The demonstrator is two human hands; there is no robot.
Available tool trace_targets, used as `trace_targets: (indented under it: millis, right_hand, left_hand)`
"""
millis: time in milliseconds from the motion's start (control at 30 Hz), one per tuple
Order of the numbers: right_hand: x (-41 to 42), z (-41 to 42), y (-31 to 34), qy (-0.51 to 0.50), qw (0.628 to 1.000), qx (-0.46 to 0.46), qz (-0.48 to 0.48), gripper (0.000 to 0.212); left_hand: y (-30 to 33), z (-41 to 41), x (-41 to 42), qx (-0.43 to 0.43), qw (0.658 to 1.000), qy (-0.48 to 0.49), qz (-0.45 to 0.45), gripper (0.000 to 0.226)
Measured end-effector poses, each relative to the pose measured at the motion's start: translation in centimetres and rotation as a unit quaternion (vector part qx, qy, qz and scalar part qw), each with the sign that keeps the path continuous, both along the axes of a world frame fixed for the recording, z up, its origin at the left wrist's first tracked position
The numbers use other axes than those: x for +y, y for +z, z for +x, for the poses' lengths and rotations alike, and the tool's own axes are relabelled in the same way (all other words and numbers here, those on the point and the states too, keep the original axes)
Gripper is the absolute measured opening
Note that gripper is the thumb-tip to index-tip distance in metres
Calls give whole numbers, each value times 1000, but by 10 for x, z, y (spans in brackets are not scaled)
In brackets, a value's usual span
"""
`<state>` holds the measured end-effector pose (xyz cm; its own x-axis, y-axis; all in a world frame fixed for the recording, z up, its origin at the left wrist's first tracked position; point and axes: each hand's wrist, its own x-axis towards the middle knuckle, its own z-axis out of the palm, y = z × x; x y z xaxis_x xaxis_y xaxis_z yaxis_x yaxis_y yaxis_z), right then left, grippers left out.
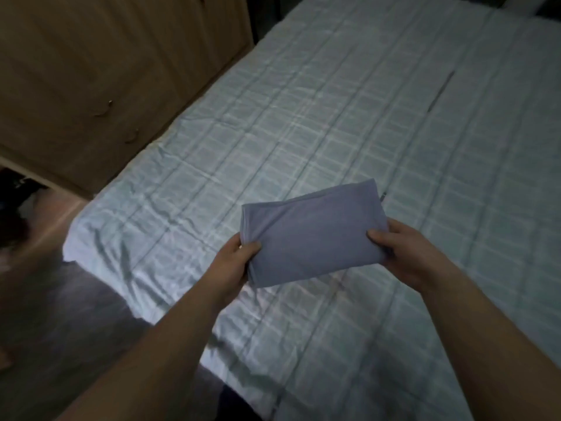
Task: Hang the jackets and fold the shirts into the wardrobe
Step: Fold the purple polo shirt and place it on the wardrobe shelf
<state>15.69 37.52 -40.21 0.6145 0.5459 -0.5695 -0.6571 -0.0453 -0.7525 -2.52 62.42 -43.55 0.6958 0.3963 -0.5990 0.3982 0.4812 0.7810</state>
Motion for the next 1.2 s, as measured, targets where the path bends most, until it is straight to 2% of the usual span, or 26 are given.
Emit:
trace_targets:
  millis: [167, 367, 467, 600, 800, 933, 1033, 1200]
  right_hand:
    - [45, -93, 80, 65, 993, 58, 79, 44]
    - [177, -197, 145, 163, 972, 110, 130, 44]
    - [270, -261, 172, 240, 958, 96, 122, 40]
    - [394, -366, 197, 311, 938, 79, 127, 38]
    - [533, -516, 249, 386, 901, 110, 163, 38]
    - [587, -570, 256, 411, 889, 107, 172, 42]
    - [618, -584, 260, 428, 879, 107, 182, 41]
    - [684, -581, 262, 432, 874, 106, 195, 41]
  left_hand:
    - [94, -113, 66, 0, 999, -39, 1, 54]
    - [185, -269, 136, -71, 991, 109, 39, 50]
    - [216, -359, 178, -104, 967, 224, 71, 45]
    - [240, -481, 240, -138, 926, 336, 105, 49]
    - [270, -636, 310, -163, 859, 476, 97, 49]
    - [291, -693, 343, -177, 835, 510, 108, 50]
    - [298, -710, 368, -189, 836, 502, 116, 41]
    - [309, -711, 433, -198, 842, 490, 114, 50]
